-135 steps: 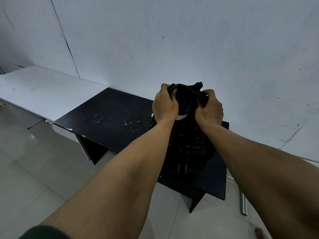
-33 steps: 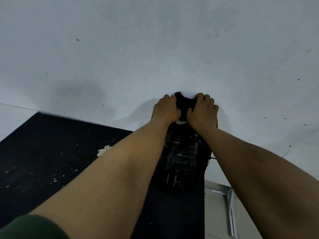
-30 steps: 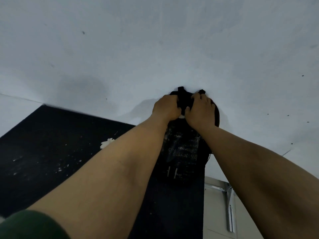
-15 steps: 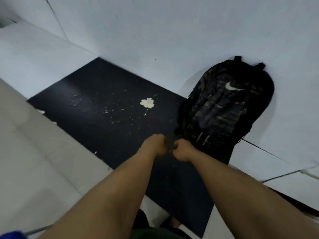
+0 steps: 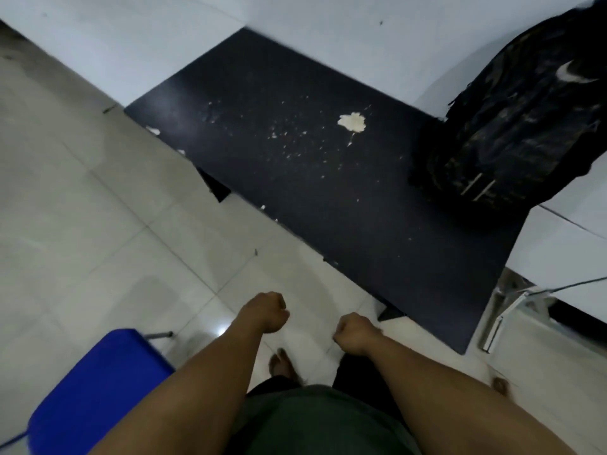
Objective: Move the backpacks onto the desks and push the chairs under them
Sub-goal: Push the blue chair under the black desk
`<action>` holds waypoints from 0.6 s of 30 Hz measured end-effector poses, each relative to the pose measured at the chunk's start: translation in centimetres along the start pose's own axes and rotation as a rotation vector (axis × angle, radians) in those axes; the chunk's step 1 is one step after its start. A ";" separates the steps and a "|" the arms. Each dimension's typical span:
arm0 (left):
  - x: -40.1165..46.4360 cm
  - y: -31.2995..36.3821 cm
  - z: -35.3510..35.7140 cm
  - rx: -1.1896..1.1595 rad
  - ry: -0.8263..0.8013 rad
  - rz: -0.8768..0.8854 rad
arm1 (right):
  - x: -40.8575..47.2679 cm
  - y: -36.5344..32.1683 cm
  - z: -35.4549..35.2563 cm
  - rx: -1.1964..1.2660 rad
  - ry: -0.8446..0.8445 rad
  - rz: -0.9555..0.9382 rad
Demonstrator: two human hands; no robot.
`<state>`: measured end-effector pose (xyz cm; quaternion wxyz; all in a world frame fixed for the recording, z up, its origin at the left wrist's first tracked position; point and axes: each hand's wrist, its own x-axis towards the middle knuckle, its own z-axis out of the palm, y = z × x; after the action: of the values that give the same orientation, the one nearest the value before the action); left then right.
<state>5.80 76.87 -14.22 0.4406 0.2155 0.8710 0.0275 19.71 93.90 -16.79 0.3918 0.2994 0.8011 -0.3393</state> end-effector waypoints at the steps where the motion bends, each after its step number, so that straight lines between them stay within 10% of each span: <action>1: -0.7 -1.3 0.5 0.003 0.010 -0.012 | -0.5 -0.6 1.4 0.006 0.010 -0.006; 18: -12.4 -8.4 9.0 -0.287 0.084 -0.116 | -6.1 -4.5 10.8 -0.136 0.056 -0.147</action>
<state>16.27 63.07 -12.36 0.4311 0.0984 0.8867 0.1352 24.10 81.54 -15.32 0.3624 0.2219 0.8528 -0.3035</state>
